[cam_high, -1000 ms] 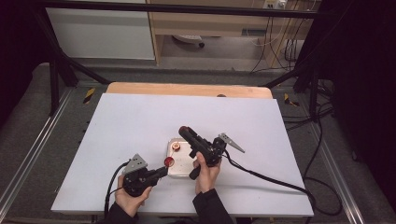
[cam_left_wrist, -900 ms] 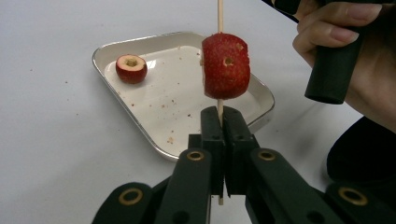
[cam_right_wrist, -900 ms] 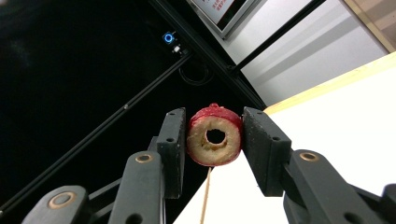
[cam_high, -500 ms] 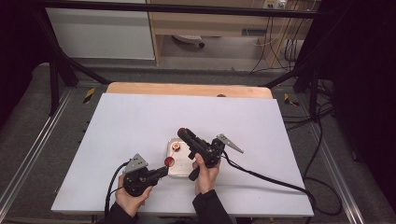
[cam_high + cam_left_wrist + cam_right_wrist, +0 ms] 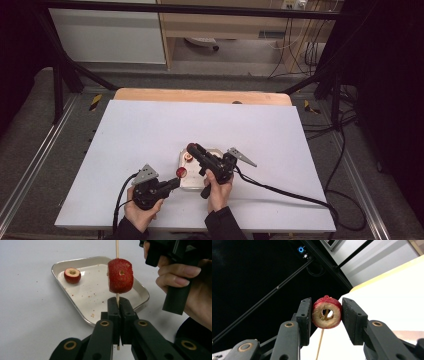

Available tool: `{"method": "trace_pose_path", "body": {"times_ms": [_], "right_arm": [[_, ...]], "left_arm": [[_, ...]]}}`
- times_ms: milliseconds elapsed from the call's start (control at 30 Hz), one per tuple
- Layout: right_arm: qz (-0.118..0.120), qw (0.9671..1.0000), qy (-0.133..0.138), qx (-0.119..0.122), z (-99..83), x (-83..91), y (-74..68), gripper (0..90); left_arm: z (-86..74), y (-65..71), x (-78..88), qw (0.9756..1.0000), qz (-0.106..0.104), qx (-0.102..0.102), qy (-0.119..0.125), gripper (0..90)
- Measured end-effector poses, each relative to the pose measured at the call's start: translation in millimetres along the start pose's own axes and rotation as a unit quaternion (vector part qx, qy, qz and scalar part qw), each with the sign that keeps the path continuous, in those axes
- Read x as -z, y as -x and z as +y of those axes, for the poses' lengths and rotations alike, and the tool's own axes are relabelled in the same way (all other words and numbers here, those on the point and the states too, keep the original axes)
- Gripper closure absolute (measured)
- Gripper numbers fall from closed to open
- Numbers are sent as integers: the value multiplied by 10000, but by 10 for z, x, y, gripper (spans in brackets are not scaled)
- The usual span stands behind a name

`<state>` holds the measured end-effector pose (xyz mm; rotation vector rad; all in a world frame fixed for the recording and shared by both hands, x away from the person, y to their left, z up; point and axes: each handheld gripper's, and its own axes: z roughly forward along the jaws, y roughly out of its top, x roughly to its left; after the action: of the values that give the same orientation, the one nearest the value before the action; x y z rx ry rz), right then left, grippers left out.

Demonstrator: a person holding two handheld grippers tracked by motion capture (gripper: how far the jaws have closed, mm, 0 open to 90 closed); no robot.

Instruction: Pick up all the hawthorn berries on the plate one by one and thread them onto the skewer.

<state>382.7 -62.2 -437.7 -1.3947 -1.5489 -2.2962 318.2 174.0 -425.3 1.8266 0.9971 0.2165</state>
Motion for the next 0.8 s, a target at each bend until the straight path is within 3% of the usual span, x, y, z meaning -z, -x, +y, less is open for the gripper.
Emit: {"method": "trace_pose_path", "body": {"times_ms": [467,800], "right_arm": [[-24,9987,-502,18,-187,50,-26,615],[-30,9975,-696,65,-246,80,-49,613]], "left_arm": [[-3,-20,-41,9999,83,-73,-57,886],[-12,-26,-52,9998,85,-187,-57,885]]}}
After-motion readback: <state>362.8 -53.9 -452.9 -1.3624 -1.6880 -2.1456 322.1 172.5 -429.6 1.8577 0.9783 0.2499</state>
